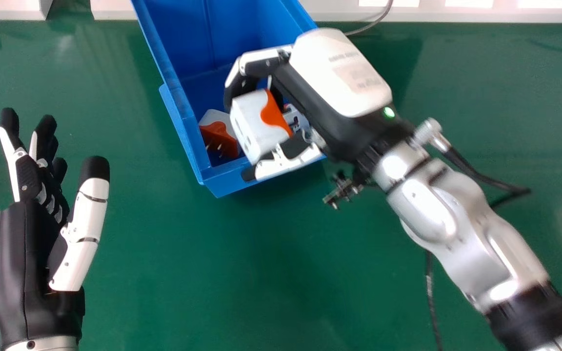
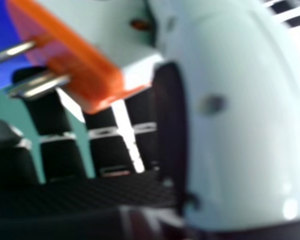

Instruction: Pick all objects and put in blue box

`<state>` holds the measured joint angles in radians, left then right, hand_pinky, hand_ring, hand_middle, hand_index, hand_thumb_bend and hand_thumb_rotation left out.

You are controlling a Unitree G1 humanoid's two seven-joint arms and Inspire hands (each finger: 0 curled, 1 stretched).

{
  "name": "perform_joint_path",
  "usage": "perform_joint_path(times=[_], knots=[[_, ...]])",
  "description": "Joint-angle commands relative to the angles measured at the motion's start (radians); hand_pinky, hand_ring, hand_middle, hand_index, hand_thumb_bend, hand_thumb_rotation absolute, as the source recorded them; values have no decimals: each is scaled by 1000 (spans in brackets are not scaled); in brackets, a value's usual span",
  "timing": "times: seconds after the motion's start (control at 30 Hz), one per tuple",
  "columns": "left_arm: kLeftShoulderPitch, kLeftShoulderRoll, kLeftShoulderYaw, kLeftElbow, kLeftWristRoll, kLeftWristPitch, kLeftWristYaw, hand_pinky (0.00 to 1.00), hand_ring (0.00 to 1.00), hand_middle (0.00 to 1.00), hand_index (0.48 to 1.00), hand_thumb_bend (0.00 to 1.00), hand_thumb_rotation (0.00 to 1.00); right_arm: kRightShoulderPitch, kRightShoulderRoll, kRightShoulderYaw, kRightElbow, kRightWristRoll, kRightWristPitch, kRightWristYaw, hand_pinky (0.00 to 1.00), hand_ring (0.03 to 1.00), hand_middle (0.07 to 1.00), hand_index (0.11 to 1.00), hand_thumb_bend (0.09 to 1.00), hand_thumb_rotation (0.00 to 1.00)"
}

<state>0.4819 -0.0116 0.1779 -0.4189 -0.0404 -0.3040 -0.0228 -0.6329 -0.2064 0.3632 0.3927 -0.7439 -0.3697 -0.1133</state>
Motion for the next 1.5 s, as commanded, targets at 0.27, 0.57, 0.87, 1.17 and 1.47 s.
perform_joint_path(times=[0.27, 0.57, 0.87, 1.17, 1.47], knots=[[15, 12, 7, 4, -7, -46, -10, 1000, 1000, 976, 976, 443, 627, -386, 124, 84, 498, -54, 4, -216, 188, 265, 423, 522, 509, 0], [43, 1, -4, -18, 7, -41, -4, 1000, 1000, 978, 974, 422, 637, -587, 205, 128, 780, -45, 93, -215, 292, 412, 486, 488, 517, 0], [86, -12, -12, -39, 15, -44, 7, 1000, 1000, 984, 981, 427, 633, -641, 237, 141, 860, -25, 159, -174, 321, 449, 547, 511, 498, 0], [96, -15, -25, -41, 6, -51, 6, 1000, 1000, 986, 982, 450, 644, -641, 240, 157, 865, -33, 211, -164, 288, 436, 553, 530, 487, 0], [98, -21, -34, -38, 12, -55, 15, 1000, 1000, 984, 976, 457, 635, -643, 242, 222, 863, -65, 302, -92, 703, 862, 914, 882, 644, 169]])
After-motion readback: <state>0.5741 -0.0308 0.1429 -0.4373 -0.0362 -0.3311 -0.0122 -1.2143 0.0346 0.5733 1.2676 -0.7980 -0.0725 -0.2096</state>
